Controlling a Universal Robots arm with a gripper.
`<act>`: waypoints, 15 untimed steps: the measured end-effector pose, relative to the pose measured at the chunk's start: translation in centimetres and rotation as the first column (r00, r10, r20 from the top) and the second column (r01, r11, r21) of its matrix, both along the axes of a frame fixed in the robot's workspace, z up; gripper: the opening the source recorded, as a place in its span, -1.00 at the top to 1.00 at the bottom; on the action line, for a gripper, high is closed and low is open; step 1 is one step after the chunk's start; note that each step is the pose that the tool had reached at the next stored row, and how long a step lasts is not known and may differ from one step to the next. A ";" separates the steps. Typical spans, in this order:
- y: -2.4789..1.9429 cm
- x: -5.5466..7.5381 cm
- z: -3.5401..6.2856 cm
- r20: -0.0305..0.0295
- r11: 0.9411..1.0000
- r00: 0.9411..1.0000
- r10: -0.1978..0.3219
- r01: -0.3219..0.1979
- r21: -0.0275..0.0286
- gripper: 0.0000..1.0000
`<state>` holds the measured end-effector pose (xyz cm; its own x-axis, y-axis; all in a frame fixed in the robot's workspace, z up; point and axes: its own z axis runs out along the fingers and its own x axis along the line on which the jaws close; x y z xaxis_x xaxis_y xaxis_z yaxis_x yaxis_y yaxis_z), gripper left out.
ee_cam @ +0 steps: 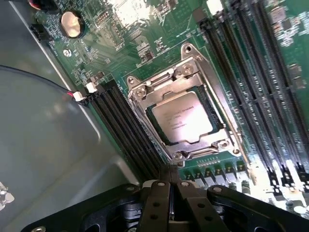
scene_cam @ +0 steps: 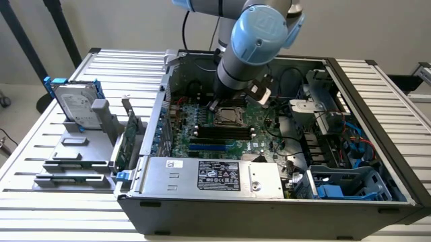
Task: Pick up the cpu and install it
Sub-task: 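Install the second cpu locking lever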
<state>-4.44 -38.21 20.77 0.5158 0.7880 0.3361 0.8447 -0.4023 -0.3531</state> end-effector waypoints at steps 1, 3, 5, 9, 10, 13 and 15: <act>-0.28 0.0 0.22 -0.002 1.000 1.000 0.000 0.000 0.000 0.79; -0.87 0.0 0.66 -0.007 1.000 1.000 0.000 0.000 0.000 0.79; -1.54 0.0 1.08 -0.012 1.000 1.000 0.000 0.000 0.000 0.79; -3.03 0.0 1.62 -0.024 1.000 1.000 -0.001 0.001 0.000 0.79; -3.34 0.0 1.72 -0.027 1.000 1.000 -0.001 0.001 0.000 0.79; -3.88 0.2 2.11 -0.037 1.000 0.999 -0.003 0.003 0.000 0.79; -4.13 0.4 2.47 -0.044 1.000 0.999 -0.005 0.005 0.000 0.79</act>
<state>-4.07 -42.34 23.25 0.5342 0.7853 0.3130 0.8263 -0.4068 -0.3896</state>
